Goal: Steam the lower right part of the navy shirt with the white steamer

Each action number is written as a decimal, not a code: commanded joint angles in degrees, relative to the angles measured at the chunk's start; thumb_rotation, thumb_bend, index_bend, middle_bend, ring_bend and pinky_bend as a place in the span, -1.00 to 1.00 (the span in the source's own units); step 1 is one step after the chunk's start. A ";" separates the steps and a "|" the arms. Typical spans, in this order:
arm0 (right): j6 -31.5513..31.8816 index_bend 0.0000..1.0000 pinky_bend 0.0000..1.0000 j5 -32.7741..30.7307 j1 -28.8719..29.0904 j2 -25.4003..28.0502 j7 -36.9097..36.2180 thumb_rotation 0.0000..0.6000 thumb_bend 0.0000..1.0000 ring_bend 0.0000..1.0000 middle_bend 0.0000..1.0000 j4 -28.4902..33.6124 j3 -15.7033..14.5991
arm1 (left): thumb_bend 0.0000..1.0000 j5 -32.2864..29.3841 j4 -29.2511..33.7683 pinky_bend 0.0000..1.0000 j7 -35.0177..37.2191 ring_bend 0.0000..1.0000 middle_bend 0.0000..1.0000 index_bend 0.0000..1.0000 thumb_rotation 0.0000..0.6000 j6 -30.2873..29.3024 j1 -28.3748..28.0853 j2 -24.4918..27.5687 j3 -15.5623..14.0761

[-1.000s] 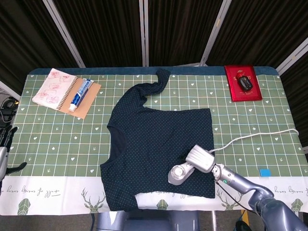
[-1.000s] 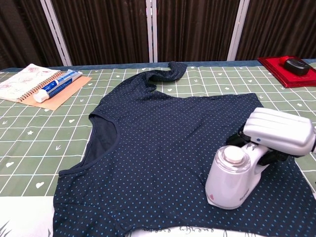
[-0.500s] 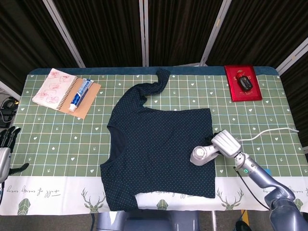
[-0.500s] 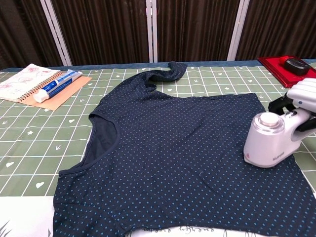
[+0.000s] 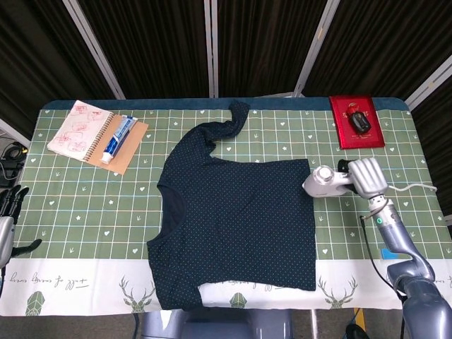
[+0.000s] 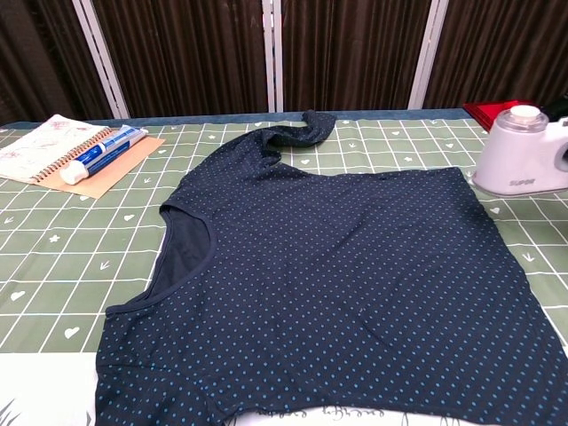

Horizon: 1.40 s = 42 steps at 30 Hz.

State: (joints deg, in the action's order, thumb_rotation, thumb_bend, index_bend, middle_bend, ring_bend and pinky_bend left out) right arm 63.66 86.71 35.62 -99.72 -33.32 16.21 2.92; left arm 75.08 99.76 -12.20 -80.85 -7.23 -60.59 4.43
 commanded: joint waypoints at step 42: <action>-11.34 -1.00 -0.99 -5.98 -4.53 17.17 20.58 1.00 -1.00 -1.00 -1.00 27.27 2.77 | -1.00 0.87 0.48 -1.00 1.11 -1.00 -1.00 -1.00 1.00 -0.52 0.32 0.66 -0.15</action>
State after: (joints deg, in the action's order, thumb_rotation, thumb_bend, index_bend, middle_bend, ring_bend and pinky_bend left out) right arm 49.06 82.07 33.88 -89.58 -17.65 32.29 5.02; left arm 75.87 100.20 -11.20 -81.28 -6.96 -60.02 4.25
